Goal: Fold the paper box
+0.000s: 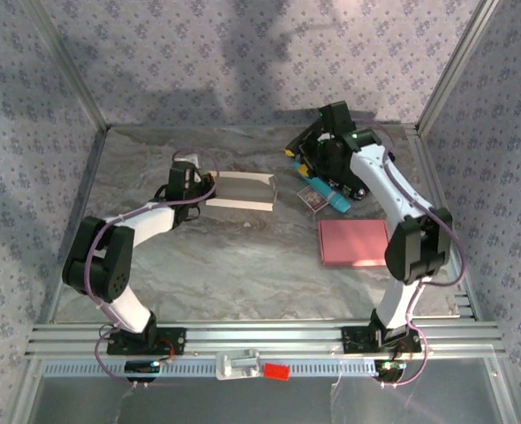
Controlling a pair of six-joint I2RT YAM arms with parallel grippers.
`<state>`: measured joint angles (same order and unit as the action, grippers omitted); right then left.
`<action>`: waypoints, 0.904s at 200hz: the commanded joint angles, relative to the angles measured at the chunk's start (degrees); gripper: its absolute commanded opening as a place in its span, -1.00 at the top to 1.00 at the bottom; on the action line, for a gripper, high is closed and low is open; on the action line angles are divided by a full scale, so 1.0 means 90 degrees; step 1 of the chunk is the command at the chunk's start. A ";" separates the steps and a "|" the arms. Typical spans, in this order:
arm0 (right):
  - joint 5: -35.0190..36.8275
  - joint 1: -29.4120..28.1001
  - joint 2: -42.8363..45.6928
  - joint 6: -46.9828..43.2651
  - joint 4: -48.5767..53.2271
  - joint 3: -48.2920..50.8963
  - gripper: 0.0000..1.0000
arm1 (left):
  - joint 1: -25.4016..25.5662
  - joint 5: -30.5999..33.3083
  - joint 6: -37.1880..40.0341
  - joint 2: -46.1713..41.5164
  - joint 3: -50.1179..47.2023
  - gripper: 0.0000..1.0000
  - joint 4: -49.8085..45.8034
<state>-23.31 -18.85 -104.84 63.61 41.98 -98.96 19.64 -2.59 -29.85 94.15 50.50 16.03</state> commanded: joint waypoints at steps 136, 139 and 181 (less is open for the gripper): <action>-0.1215 -0.0327 -0.1799 0.0621 0.0393 -0.0834 0.22 | 0.0113 -0.0055 0.0036 -0.0020 -0.0123 0.97 -0.0714; -0.1218 -0.0335 -0.1799 0.0609 0.0394 -0.0810 0.24 | 0.0113 -0.0055 0.0026 -0.0020 -0.0117 0.96 -0.0730; -0.1214 -0.0437 -0.1574 0.0413 0.0252 -0.0218 0.40 | 0.0159 -0.0241 -0.0423 -0.0108 -0.0154 0.74 -0.1091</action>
<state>-33.15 -22.02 -120.03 68.79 44.10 -103.98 20.08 -2.31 -30.61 93.69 50.43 14.59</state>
